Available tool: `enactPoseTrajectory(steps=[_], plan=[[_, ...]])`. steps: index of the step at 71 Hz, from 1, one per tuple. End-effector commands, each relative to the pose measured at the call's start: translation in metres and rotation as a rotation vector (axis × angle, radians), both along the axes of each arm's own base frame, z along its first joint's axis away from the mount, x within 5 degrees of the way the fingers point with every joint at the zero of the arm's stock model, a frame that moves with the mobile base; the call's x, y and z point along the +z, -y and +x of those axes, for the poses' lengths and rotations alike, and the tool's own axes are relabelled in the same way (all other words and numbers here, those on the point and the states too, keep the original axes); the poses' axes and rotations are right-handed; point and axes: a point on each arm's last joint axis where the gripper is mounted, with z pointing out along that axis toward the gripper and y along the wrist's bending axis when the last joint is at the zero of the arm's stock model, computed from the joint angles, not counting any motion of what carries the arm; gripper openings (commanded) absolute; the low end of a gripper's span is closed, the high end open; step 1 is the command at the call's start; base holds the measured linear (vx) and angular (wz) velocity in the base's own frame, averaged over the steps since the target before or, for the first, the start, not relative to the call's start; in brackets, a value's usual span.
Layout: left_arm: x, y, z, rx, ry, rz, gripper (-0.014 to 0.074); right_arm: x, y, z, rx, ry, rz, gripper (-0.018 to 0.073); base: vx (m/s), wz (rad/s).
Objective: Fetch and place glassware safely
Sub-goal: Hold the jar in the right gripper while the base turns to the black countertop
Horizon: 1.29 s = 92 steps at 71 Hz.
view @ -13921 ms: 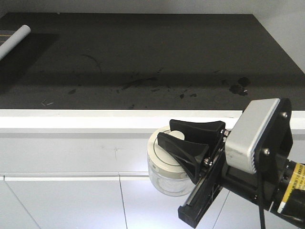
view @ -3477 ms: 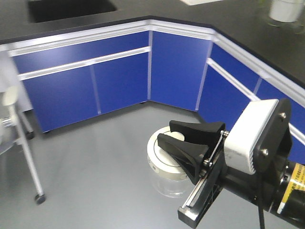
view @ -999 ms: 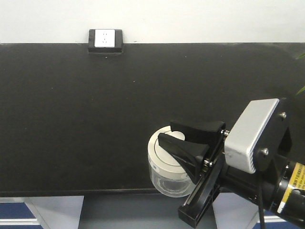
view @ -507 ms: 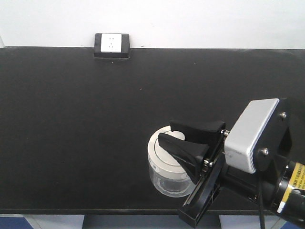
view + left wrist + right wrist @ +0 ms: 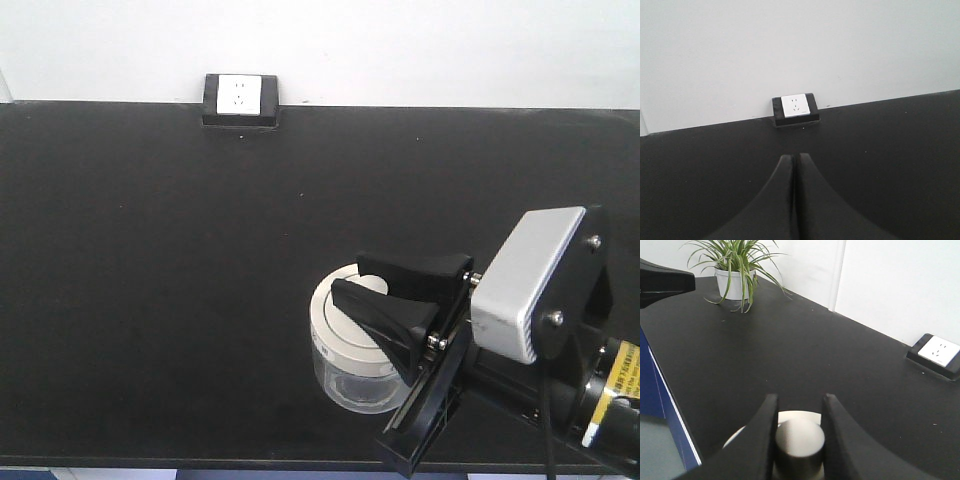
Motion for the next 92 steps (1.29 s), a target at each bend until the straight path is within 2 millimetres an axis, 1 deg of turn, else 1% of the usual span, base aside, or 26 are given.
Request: enactPoseTrajectory(steps=[1,92], plan=[[0.0152,0.0017,-0.0007,-0.017,0.094,-0.030,-0.0007,0.0237,-0.0006,-0.0045,0.036,0.092,0.117,-0.0001,0.05,0.02],[0.0150,0.0017,-0.0005,-0.017,0.092,-0.030,-0.0007,0.0203,-0.0017,-0.0027,0.030,0.075,0.096,-0.0001,0.03,0.00]])
